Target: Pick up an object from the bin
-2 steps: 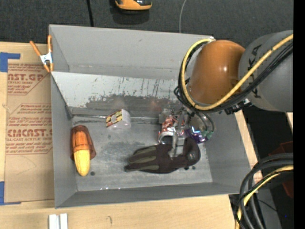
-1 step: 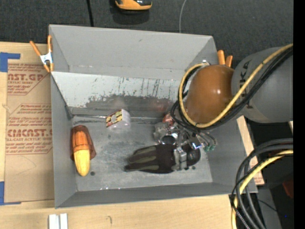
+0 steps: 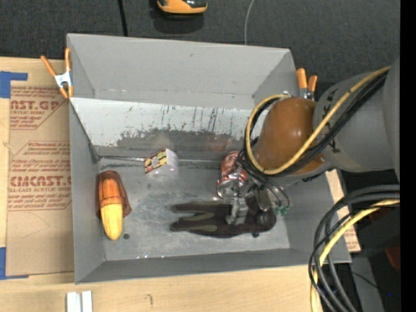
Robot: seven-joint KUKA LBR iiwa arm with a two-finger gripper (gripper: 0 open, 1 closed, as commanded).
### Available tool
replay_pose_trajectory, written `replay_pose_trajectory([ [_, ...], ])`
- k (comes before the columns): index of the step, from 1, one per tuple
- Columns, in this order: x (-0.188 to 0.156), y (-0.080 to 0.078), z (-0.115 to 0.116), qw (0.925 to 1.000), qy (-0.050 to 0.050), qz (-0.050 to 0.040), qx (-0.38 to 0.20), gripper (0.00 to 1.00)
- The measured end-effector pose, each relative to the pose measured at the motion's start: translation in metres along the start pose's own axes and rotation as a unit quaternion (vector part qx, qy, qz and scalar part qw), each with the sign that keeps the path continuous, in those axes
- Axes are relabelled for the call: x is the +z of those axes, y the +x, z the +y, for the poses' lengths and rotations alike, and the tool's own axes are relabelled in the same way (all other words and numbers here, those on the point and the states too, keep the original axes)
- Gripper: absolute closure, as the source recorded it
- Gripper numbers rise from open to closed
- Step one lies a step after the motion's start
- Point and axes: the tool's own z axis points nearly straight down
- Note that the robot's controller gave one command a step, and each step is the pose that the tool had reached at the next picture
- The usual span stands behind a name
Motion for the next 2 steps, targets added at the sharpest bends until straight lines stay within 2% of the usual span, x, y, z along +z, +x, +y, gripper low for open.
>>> replay_pose_trajectory([
  [1, 0.0, 0.0, 0.0, 1.0, 0.0, 0.0, 0.0, 1.0],
  [2, -0.149, -0.02, 0.024, 0.9999, 0.001, -0.0024, -0.015, 1.0],
])
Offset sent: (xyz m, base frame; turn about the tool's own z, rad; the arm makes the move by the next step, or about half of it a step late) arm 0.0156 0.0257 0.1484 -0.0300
